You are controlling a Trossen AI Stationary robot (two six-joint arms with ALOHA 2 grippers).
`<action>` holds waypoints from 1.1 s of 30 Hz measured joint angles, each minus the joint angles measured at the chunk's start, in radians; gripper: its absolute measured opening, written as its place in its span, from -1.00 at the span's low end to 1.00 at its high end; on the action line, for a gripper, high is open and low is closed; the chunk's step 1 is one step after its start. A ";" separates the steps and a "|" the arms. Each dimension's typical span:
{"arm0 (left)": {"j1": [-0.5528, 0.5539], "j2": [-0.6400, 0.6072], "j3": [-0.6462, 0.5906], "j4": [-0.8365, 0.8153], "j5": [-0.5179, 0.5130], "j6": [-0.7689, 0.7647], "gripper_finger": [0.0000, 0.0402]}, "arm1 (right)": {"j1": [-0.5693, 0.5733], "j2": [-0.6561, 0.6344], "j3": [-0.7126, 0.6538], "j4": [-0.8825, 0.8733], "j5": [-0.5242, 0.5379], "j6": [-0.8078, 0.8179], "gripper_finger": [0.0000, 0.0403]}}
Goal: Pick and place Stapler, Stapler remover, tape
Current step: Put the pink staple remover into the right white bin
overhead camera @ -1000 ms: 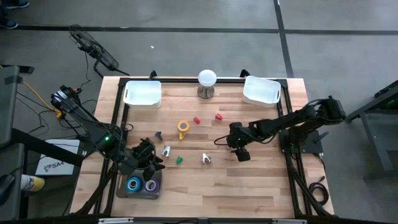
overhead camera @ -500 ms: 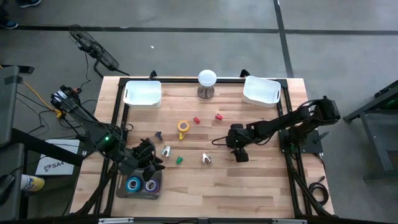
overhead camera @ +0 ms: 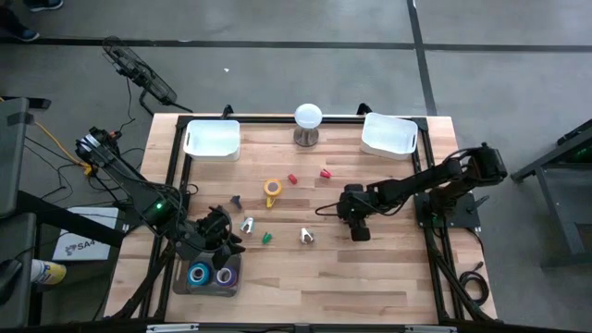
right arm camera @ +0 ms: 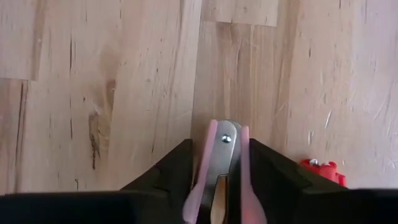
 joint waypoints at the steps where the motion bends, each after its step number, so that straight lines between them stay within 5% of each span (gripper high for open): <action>1: 0.000 0.000 0.000 0.000 0.000 0.000 -0.15 | 0.000 0.000 0.000 0.000 0.000 0.000 -0.36; 6: 0.000 0.000 0.000 0.000 0.000 0.000 -0.15 | 0.000 -0.002 0.012 -0.020 -0.002 0.002 -0.57; 17: 0.000 0.000 0.000 0.006 -0.016 -0.009 -0.15 | -0.068 -0.057 0.204 -0.304 0.078 -0.001 -0.59; 33: 0.000 0.000 0.000 0.019 -0.033 -0.053 -0.15 | -0.503 -0.063 0.351 -0.653 0.183 0.052 -0.59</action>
